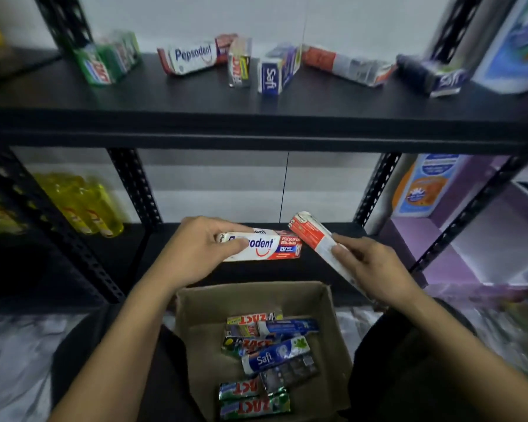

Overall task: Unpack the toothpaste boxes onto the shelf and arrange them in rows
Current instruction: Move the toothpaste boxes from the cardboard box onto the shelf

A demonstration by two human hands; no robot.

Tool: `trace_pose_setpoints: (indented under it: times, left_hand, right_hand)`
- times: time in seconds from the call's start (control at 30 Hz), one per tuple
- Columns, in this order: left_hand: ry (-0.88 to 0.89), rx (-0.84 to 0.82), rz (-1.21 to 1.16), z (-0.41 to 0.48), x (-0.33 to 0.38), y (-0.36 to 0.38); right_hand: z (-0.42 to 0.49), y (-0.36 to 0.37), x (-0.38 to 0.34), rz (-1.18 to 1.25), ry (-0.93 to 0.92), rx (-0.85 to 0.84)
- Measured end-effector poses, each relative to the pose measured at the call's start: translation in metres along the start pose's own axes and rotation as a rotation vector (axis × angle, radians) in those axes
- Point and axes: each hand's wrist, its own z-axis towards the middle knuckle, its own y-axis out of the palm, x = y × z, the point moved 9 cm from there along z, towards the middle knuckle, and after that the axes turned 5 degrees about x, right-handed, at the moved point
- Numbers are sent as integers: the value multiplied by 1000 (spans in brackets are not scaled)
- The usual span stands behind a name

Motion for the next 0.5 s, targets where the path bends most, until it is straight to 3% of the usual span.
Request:
trace_pose_setpoints:
  times: [0.3,0.5]
  left_hand:
    - [217,121,-47,-12,99,-78]
    - [330,229,-109,-8,149,-103]
  right_hand:
    - [1,-123,-94,-34,-257,29]
    - [13,-185,-101,49,-211,132]
